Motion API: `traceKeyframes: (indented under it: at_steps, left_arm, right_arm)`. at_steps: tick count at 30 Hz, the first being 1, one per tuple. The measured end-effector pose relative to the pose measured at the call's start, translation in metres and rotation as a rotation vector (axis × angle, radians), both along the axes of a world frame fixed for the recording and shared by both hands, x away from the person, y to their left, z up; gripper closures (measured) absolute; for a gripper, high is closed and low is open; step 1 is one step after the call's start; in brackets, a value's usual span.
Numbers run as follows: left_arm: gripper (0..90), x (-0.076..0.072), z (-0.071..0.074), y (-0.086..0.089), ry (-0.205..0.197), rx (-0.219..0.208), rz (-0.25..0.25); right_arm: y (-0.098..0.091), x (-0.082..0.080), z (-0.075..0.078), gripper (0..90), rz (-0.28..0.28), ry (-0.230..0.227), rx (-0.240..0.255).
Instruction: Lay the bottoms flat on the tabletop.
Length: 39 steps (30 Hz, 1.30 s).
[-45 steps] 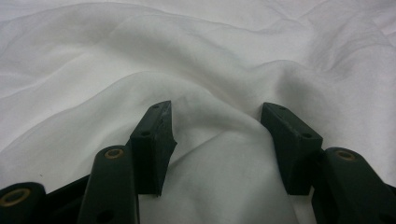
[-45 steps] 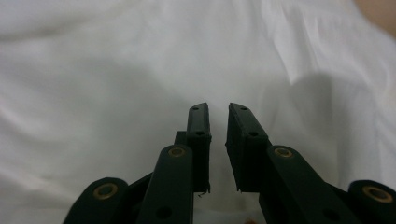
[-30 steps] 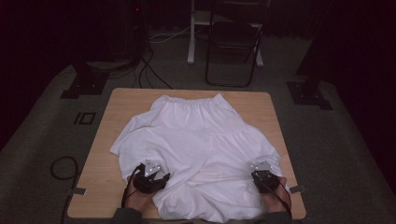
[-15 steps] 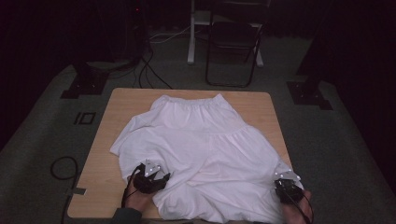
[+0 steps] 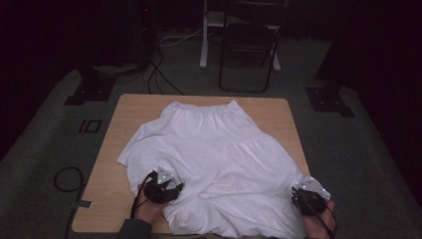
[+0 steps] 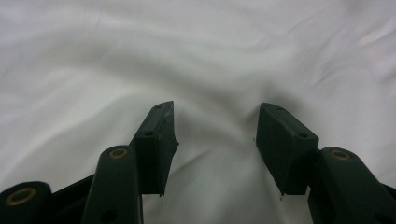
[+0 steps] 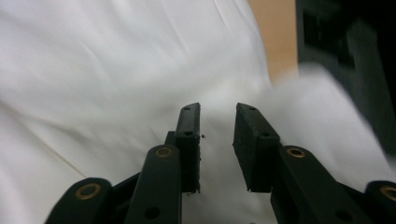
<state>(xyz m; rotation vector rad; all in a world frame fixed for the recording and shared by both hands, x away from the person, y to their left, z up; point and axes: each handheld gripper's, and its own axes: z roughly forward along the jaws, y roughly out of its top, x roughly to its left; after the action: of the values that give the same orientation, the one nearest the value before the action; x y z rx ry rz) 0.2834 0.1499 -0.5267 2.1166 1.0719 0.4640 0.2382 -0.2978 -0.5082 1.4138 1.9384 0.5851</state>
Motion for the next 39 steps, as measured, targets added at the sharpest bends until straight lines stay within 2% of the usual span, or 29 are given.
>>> traceKeyframes:
  at_steps: [4,6,8,10,13,18,23,27,29,32,36,39]
  left_arm:
    - [46.1,0.007,0.009,-0.013,-0.017,-0.001,-0.026]
    - [45.5,0.011,0.01,-0.022,-0.022,0.005,-0.039]
    - [44.8,0.014,0.01,-0.029,-0.02,0.01,-0.049]
    - [44.5,0.016,0.009,-0.036,-0.02,0.012,-0.062]
    - [43.4,0.017,0.009,-0.045,-0.022,0.012,-0.079]
    - [42.7,0.022,0.005,-0.065,-0.013,0.017,-0.118]
    - [37.5,0.023,-0.003,-0.085,-0.01,0.066,-0.144]
    - [34.9,0.021,-0.012,-0.093,-0.004,0.113,-0.148]
    - [34.8,0.022,-0.014,-0.09,0.001,0.107,-0.14]
    - [45.2,0.021,-0.013,-0.088,-0.002,0.115,-0.132]
    - [65.1,0.018,-0.012,-0.082,-0.018,0.131,-0.116]
    - [71.8,0.015,-0.013,-0.072,-0.017,0.12,-0.095]
  right_arm:
    - [0.028,0.012,0.012,68.3,0.098,-0.046,0.007]
    - [0.04,0.02,0.013,66.8,0.142,-0.053,0.031]
    - [0.049,0.03,0.009,65.7,0.157,-0.046,0.026]
    - [0.052,0.034,0.006,65.0,0.162,-0.036,0.032]
    - [0.057,0.046,-0.006,61.4,0.165,-0.006,0.024]
    - [0.054,0.05,-0.021,59.1,0.142,0.027,0.027]
    - [0.05,0.052,-0.03,58.0,0.131,0.05,0.039]
    - [0.048,0.052,-0.033,57.8,0.132,0.045,0.052]
    - [0.047,0.052,-0.033,57.6,0.133,0.041,0.061]
    - [0.046,0.051,-0.034,57.6,0.134,0.035,0.07]
    - [0.044,0.051,-0.034,57.4,0.133,0.034,0.085]
    - [0.042,0.052,-0.035,57.3,0.135,0.035,0.1]
